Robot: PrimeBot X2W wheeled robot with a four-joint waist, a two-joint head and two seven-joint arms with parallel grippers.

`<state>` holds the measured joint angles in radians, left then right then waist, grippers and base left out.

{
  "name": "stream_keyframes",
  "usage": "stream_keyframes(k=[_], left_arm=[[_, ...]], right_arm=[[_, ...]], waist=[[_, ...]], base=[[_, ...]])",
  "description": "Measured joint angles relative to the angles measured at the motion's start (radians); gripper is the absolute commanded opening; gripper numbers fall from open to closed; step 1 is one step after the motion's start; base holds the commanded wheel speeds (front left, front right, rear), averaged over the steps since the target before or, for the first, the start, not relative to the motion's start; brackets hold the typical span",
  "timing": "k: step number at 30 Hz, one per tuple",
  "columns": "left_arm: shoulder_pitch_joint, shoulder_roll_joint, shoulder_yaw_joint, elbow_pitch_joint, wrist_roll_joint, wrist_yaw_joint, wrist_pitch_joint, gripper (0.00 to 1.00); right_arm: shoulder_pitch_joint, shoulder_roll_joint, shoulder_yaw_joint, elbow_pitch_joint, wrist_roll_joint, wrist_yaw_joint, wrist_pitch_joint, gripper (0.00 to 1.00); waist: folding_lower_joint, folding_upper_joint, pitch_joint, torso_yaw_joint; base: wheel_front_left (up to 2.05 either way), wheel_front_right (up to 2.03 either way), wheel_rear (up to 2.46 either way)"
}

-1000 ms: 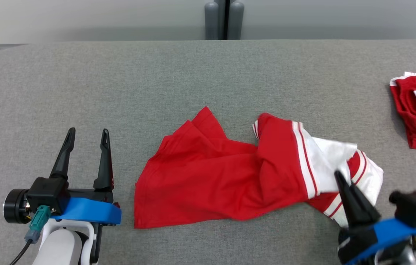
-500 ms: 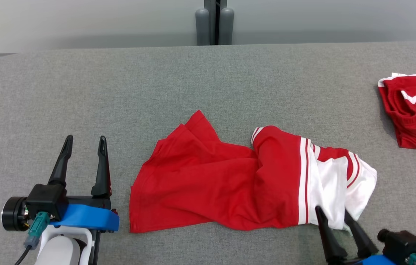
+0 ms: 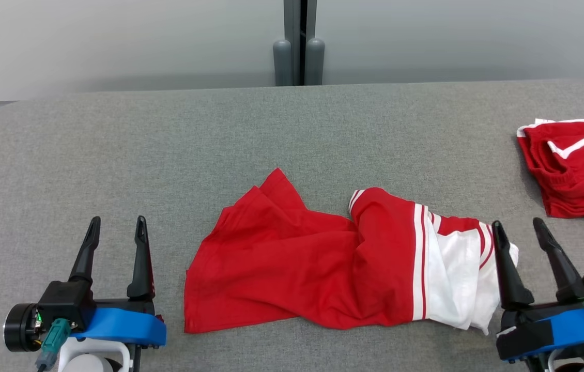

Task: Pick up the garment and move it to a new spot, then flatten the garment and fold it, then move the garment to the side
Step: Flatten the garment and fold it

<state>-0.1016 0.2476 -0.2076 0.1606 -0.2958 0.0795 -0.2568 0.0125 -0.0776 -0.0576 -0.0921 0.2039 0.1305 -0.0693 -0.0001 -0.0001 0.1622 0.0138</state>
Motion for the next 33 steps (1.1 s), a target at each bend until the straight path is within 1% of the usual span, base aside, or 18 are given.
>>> stream_keyframes(k=[4,14,17,19,24,27,30,32,33], left_arm=[[0.013,0.001,-0.001,-0.005,-0.004,0.002,0.004,1.0],[0.019,0.004,-0.013,-0.026,-0.015,0.006,0.02,1.0],[0.034,-0.008,-0.051,-0.032,-0.024,-0.019,0.058,1.0],[0.054,-0.02,-0.072,-0.023,-0.036,-0.028,0.077,1.0],[0.089,-0.044,-0.12,0.038,-0.067,-0.061,0.125,1.0],[0.105,-0.055,-0.134,0.092,-0.092,-0.071,0.18,1.0],[0.11,-0.06,-0.136,0.139,-0.119,-0.072,0.235,1.0],[0.105,-0.063,-0.134,0.153,-0.137,-0.081,0.248,1.0],[0.099,-0.062,-0.134,0.159,-0.139,-0.083,0.251,0.47]], right_arm=[[0.0,0.0,-0.016,-0.001,-0.001,0.0,0.012,1.0],[0.009,0.008,-0.015,0.0,-0.001,0.0,0.016,1.0],[0.013,0.008,-0.02,0.0,-0.001,0.0,0.025,1.0],[0.015,0.008,-0.021,0.0,0.0,0.0,0.03,1.0],[0.019,0.012,-0.019,0.001,0.005,0.0,0.039,1.0],[0.018,0.015,-0.013,0.006,0.009,0.0,0.039,1.0],[0.017,0.015,-0.014,0.01,0.01,0.0,0.04,1.0],[0.016,0.015,-0.019,0.013,0.011,0.0,0.042,1.0],[0.016,0.015,-0.023,0.016,0.011,0.0,0.043,1.0]], waist=[[0.0001,0.0,-0.01,0.007],[0.0,0.0,-0.026,0.014],[0.0,-0.0001,-0.018,0.018],[0.0002,0.0,-0.01,0.022],[0.0001,0.0,0.017,0.026],[0.0001,0.0,0.034,0.022],[0.0002,0.0,0.048,0.017],[0.0001,-0.0001,0.058,0.014],[0.0001,-0.0001,0.062,0.013]], base=[[0.0,0.0,0.0],[0.0,0.0,0.0],[0.0,0.0,0.0],[0.0,0.0,0.0],[0.0,0.0,0.0],[0.0,0.0,0.0],[0.0,0.0,0.0],[0.0,0.0,0.0],[0.0,0.0,0.0]])
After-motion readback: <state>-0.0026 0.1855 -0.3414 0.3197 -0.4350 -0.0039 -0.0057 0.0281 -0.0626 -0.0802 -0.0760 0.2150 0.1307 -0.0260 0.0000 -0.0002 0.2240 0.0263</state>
